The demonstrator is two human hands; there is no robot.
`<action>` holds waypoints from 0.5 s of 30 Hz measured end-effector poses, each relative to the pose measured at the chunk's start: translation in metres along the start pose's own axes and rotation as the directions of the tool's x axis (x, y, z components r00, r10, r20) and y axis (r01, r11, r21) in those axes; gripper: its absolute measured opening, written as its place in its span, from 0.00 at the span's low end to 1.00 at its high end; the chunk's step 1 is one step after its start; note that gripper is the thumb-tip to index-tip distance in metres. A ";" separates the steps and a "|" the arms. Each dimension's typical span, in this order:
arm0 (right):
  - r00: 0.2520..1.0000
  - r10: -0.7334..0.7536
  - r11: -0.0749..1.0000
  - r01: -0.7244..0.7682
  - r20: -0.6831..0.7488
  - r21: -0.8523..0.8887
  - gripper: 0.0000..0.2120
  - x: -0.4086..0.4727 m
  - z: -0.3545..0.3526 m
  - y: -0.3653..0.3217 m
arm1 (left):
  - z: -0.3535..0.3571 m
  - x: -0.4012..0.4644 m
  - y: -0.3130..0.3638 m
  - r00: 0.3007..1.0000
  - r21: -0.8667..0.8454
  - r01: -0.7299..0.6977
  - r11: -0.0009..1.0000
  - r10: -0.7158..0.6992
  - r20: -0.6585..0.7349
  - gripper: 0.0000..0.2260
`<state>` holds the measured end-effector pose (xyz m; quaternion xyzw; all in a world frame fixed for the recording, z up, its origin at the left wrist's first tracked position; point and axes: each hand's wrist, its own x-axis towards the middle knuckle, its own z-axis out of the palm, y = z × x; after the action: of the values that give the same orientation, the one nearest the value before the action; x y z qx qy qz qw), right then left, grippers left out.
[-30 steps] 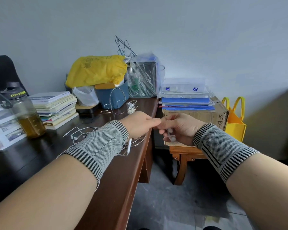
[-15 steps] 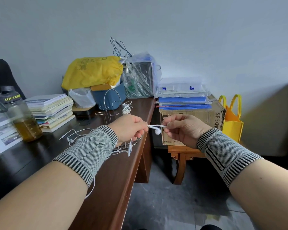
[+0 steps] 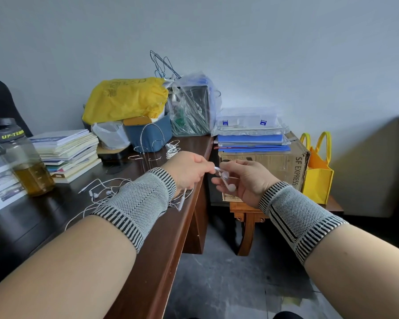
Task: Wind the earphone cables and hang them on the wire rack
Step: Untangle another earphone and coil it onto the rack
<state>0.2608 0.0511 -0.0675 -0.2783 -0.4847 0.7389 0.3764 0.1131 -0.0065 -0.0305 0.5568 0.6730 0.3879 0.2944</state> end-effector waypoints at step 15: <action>0.997 0.068 0.997 -0.067 0.030 -0.039 0.04 -0.008 -0.005 -0.009 | -0.003 0.006 0.005 0.991 -0.193 0.050 0.980 -0.073 -0.111 0.05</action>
<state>0.2714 0.0488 -0.0609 -0.2900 -0.4949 0.7461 0.3382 0.1119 -0.0011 -0.0248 0.4813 0.6661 0.4731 0.3176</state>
